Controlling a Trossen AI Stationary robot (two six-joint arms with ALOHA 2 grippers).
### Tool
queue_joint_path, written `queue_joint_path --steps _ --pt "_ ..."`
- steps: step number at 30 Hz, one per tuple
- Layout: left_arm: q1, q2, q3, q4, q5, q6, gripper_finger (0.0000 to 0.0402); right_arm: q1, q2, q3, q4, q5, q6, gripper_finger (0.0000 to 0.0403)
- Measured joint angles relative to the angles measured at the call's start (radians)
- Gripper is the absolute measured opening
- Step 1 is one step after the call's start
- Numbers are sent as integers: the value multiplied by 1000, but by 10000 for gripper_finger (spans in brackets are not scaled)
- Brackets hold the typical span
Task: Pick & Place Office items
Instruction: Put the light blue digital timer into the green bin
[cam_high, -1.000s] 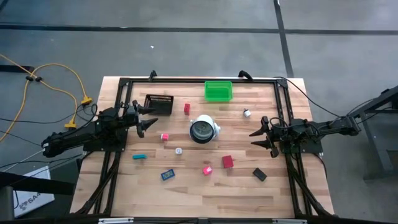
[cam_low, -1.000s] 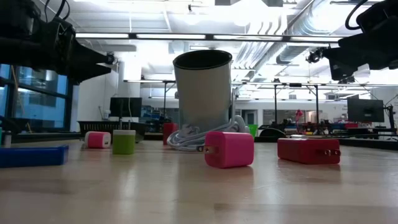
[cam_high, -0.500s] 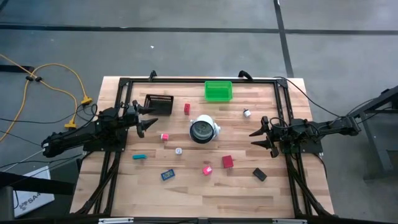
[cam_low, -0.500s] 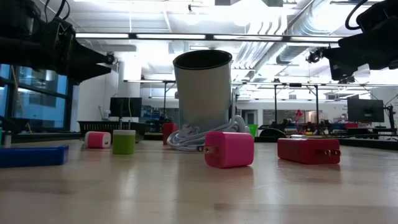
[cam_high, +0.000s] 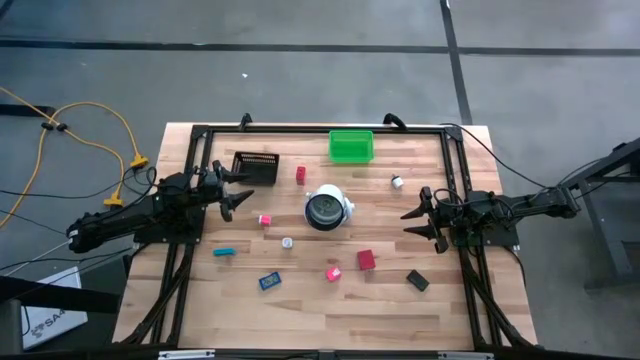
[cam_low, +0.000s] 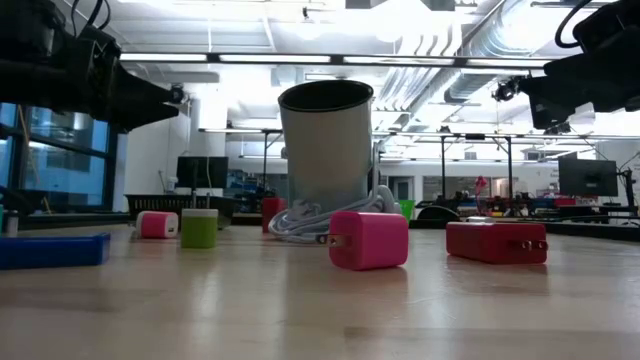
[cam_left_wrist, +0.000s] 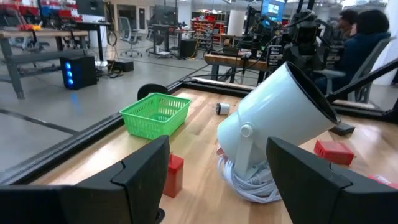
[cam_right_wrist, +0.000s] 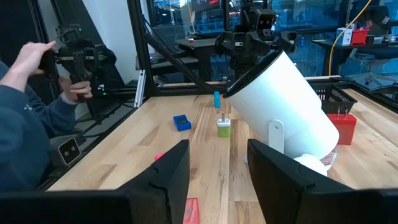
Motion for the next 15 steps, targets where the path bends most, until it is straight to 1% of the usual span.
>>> queue_joint_path --steps 5,15 --pt "0 0 0 0 -5 -46 262 0 0 0 0 0 0 148" --pt "0 0 0 0 -5 -55 262 0 0 0 0 0 0 148"
